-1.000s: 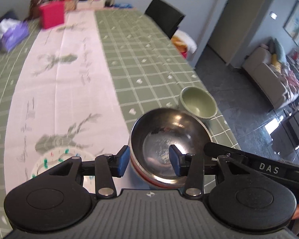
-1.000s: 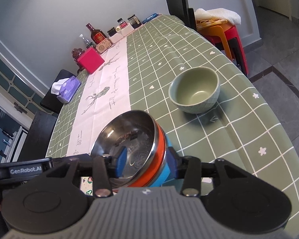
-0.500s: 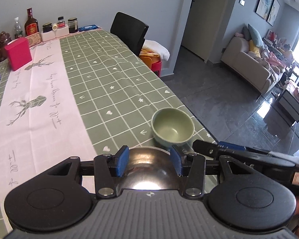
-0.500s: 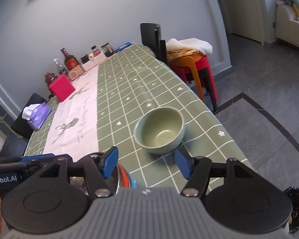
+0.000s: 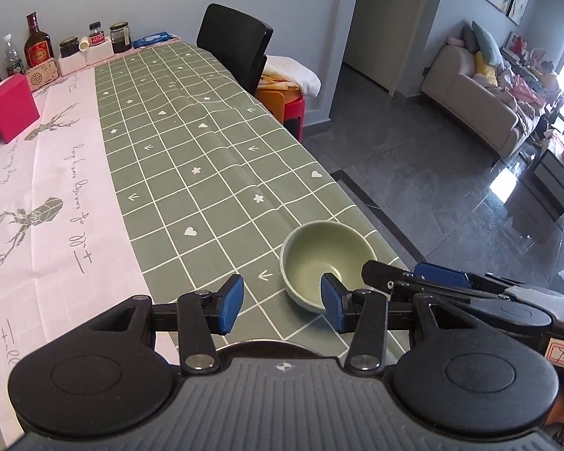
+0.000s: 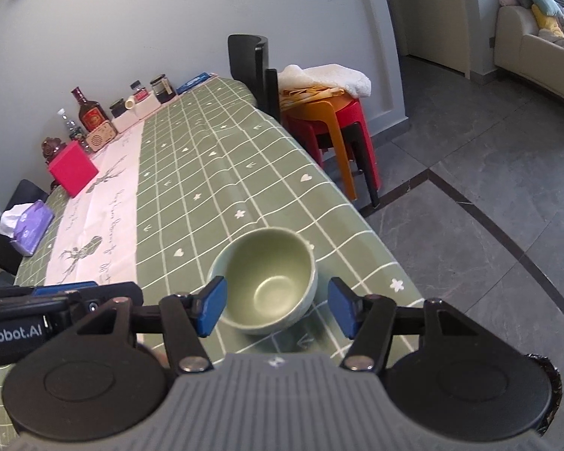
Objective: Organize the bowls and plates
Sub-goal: 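Move the left tool to the rim of the sage-green bowl, then grasp the green bowl's rim with the left tool and lift it, then carry the green bowl over the orange bowl and lower it inside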
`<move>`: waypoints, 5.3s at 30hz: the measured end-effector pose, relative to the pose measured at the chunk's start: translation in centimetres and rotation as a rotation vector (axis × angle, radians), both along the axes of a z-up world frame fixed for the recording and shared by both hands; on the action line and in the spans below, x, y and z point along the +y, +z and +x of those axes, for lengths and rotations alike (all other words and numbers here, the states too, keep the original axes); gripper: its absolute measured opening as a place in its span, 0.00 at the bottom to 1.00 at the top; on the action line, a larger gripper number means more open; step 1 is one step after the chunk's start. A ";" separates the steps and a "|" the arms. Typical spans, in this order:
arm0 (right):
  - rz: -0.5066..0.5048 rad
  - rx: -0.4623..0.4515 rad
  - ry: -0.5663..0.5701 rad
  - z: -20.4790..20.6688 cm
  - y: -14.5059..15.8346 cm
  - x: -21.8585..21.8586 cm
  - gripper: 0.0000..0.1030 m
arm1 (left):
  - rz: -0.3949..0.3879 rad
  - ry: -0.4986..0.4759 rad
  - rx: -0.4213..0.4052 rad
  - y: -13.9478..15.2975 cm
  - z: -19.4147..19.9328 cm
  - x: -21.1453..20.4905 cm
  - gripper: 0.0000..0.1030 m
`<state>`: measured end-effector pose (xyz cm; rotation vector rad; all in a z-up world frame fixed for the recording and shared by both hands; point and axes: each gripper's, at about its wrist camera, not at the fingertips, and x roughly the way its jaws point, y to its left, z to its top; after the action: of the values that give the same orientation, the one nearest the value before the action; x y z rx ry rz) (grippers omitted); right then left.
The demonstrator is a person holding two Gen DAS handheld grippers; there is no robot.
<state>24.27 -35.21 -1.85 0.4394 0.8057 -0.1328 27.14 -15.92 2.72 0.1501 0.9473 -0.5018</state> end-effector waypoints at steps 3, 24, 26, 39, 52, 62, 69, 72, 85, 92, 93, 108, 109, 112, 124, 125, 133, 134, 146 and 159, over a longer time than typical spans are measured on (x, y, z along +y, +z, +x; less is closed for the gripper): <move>0.006 0.013 -0.001 0.9 -0.4 -0.4 0.54 | 0.017 -0.016 -0.005 -0.3 0.4 -0.7 0.53; 0.210 0.159 -0.034 3.7 -4.0 -2.7 0.36 | 0.034 -0.035 0.146 -4.6 6.9 -1.8 0.50; 0.209 0.157 -0.038 3.7 -4.0 -2.8 0.35 | 0.048 -0.041 0.158 -5.1 7.3 -2.3 0.47; 0.204 0.200 -0.035 4.4 -4.8 -2.7 0.27 | 0.120 -0.052 0.241 -8.0 8.3 -4.5 0.36; 0.298 0.249 -0.056 4.9 -6.2 -3.4 0.18 | 0.168 -0.055 0.245 -8.7 8.2 -5.7 0.17; 0.275 0.272 -0.033 4.7 -6.3 -3.1 0.15 | 0.198 -0.055 0.171 -7.7 7.0 -6.5 0.08; 0.286 0.222 -0.044 4.0 -5.2 -3.5 0.12 | 0.189 -0.044 0.136 -6.2 5.9 -6.0 0.08; 0.302 0.195 -0.041 3.7 -4.7 -3.5 0.11 | 0.179 -0.028 0.134 -5.5 5.5 -5.5 0.09; 0.334 0.030 0.027 0.9 0.0 -1.9 0.11 | 0.154 0.030 0.040 0.3 1.8 -2.7 0.10; 0.292 -0.056 0.100 -1.2 3.0 0.1 0.11 | 0.140 0.061 -0.013 3.0 -0.7 -0.2 0.11; 0.289 -0.062 0.111 -1.4 3.3 0.4 0.11 | 0.137 0.067 -0.014 3.3 -1.0 0.2 0.11; 0.236 -0.064 0.279 -5.0 4.1 4.7 0.11 | 0.088 0.132 0.072 3.0 -5.5 5.6 0.13; 0.231 -0.058 0.284 -5.1 4.0 5.0 0.11 | 0.080 0.140 0.086 2.7 -5.6 5.9 0.13; 0.221 -0.035 0.299 -5.5 3.4 5.5 0.11 | 0.053 0.158 0.138 1.7 -5.8 6.8 0.13; 0.212 0.040 0.308 -5.2 1.4 5.8 0.11 | -0.030 0.217 0.309 -1.3 -4.9 8.3 0.13; 0.212 0.043 0.306 -5.1 1.3 5.7 0.11 | -0.034 0.221 0.319 -1.4 -4.8 8.3 0.13; 0.185 0.080 0.315 -4.2 0.8 5.9 0.10 | -0.032 0.256 0.397 -2.2 -3.8 8.1 0.13; 0.178 0.081 0.317 -4.1 0.8 6.0 0.10 | -0.033 0.261 0.407 -2.2 -3.7 8.2 0.13; 0.075 0.108 0.364 -3.3 0.8 7.1 0.10 | 0.000 0.263 0.476 -3.1 -2.5 7.7 0.17; -0.015 0.108 0.400 -3.1 0.7 8.0 0.13 | 0.018 0.238 0.474 -3.4 -2.2 7.5 0.17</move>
<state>21.17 -27.24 -1.18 0.2518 0.9833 0.2109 24.91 -8.43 -0.65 -0.0705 1.4128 -0.3109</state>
